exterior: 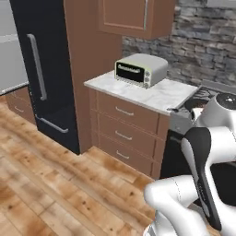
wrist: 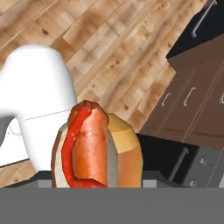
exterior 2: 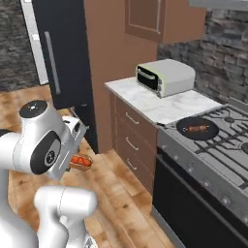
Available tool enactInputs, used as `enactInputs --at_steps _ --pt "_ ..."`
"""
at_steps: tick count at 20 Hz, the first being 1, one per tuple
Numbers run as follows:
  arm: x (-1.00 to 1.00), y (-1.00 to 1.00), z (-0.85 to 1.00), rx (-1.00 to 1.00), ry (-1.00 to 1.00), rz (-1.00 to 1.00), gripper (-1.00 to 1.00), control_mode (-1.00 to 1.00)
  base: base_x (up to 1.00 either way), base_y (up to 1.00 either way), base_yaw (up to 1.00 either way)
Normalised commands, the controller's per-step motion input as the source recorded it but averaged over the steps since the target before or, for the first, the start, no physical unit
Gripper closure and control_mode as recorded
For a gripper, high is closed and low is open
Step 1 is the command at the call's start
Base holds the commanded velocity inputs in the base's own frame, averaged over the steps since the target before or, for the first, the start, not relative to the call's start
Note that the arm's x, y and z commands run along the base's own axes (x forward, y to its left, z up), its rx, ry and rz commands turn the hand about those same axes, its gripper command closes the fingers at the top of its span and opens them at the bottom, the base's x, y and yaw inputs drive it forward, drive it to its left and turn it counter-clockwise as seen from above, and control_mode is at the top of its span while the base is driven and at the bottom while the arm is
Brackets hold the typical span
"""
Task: Place the cold items (corn and squash) from the fridge in one tupperware on the dining counter. Place the warm items (kebab skewer and hot dog) in the stove area in another tupperware.
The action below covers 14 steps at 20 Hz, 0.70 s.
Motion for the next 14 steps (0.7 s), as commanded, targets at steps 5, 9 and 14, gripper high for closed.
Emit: enactInputs --at_steps 5,9,14 --pt "0.0 0.0 0.0 0.0 0.0 0.0 1.0 1.0 0.29 0.62 0.46" --pt "0.0 0.0 0.0 0.0 0.0 0.0 1.0 1.0 0.37 0.7 0.41" --pt "0.0 0.0 0.0 0.0 0.0 0.0 1.0 1.0 0.4 0.74 0.35"
